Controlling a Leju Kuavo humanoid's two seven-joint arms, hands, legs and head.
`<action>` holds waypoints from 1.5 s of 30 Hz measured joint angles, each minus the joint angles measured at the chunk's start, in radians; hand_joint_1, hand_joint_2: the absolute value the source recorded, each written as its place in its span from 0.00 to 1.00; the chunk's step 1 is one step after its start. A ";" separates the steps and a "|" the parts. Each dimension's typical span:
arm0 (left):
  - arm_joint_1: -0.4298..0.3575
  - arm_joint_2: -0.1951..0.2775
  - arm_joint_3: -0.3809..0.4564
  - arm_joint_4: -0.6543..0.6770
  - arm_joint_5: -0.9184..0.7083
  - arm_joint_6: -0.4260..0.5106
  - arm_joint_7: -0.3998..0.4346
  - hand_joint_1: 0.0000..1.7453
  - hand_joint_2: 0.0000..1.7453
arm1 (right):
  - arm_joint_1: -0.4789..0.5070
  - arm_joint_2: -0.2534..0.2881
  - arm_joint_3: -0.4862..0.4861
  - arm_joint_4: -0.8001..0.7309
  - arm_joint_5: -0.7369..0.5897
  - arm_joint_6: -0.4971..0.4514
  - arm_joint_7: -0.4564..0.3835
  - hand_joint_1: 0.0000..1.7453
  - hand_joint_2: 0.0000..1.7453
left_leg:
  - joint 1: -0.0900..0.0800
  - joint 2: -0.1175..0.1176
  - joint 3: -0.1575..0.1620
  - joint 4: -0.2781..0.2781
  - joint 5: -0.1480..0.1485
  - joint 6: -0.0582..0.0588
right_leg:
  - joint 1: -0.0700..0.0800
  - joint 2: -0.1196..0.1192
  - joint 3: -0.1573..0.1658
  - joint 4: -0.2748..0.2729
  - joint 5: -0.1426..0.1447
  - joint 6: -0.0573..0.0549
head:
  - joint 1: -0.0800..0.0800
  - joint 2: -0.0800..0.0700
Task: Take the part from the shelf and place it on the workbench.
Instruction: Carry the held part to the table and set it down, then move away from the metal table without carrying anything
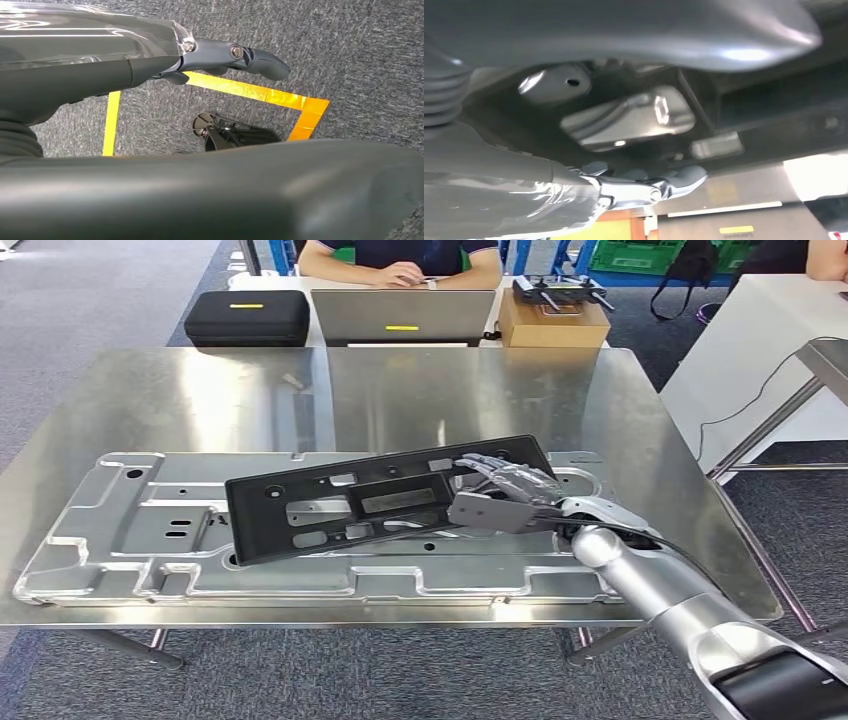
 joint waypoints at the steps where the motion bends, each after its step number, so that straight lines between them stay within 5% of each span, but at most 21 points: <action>1: 0.000 0.000 0.002 0.000 -0.001 -0.001 -0.001 0.00 0.00 | -0.006 -0.016 0.009 -0.010 -0.030 0.005 -0.004 0.00 0.00 | 0.000 0.000 0.000 0.000 0.000 0.000 | 0.000 0.000 0.000 0.000 0.000 0.000 | 0.000 0.000; 11: 0.001 0.003 0.017 0.000 -0.017 -0.009 -0.004 0.00 0.00 | 0.009 -0.118 0.044 -0.132 -0.210 -0.044 -0.062 0.00 0.00 | 0.000 0.000 0.000 0.000 0.000 0.000 | 0.000 0.000 0.000 0.000 0.000 0.000 | 0.000 0.000; 15: 0.001 0.003 0.017 0.000 -0.035 -0.016 -0.004 0.00 0.00 | 0.115 -0.101 -0.012 -0.242 -0.248 -0.143 -0.171 0.00 0.00 | 0.000 0.000 0.000 0.000 0.000 0.000 | 0.000 -0.001 0.000 0.000 0.000 0.000 | 0.000 0.000; 19: -0.001 0.004 0.017 0.000 -0.055 -0.023 -0.004 0.00 0.00 | 0.242 -0.051 -0.117 -0.407 -0.328 -0.130 -0.275 0.00 0.00 | 0.000 0.000 0.000 -0.001 0.000 0.000 | 0.000 -0.001 0.000 0.000 0.000 0.000 | 0.000 0.000; 23: -0.001 0.006 0.017 0.000 -0.069 -0.031 -0.004 0.00 0.00 | 0.330 0.009 -0.230 -0.566 -0.429 -0.054 -0.366 0.00 1.00 | 0.000 0.000 0.000 -0.001 -0.001 0.000 | 0.000 -0.001 0.000 0.000 -0.001 0.000 | 0.000 0.000; 35: -0.002 0.015 0.017 0.000 -0.083 -0.039 0.003 0.00 0.00 | 0.434 0.131 -0.431 -0.922 -0.564 0.110 -0.478 0.00 1.00 | -0.006 0.000 0.001 0.002 -0.004 0.004 | -0.007 -0.001 0.001 -0.003 0.000 0.003 | 0.000 0.000; 39: -0.002 0.016 0.017 0.000 -0.083 -0.039 0.006 0.00 0.00 | 0.447 0.147 -0.440 -0.966 -0.567 0.135 -0.483 0.00 0.00 | -0.010 0.001 0.004 -0.005 -0.001 0.017 | -0.012 0.000 0.003 -0.006 -0.002 0.015 | 0.000 0.000; 41: -0.002 0.016 0.017 0.000 -0.082 -0.039 0.008 0.00 0.00 | 0.450 0.150 -0.442 -0.976 -0.569 0.144 -0.488 0.00 0.00 | -0.005 0.004 0.009 -0.018 0.008 0.027 | -0.011 0.001 -0.013 0.036 -0.035 0.017 | 0.000 0.000; 44: -0.002 0.016 0.018 0.000 -0.081 -0.036 0.011 0.00 0.00 | 0.466 0.151 -0.445 -0.980 -0.579 0.162 -0.494 0.00 0.00 | -0.003 0.006 0.012 -0.023 0.011 0.031 | -0.009 0.001 -0.100 0.218 -0.124 0.015 | 0.000 0.000; 45: -0.002 0.016 0.018 0.000 -0.081 -0.035 0.012 0.00 0.00 | 0.474 0.151 -0.445 -0.980 -0.585 0.170 -0.494 0.00 0.00 | -0.003 0.006 0.012 -0.023 0.010 0.031 | -0.010 0.001 -0.126 0.266 -0.133 0.016 | 0.000 0.000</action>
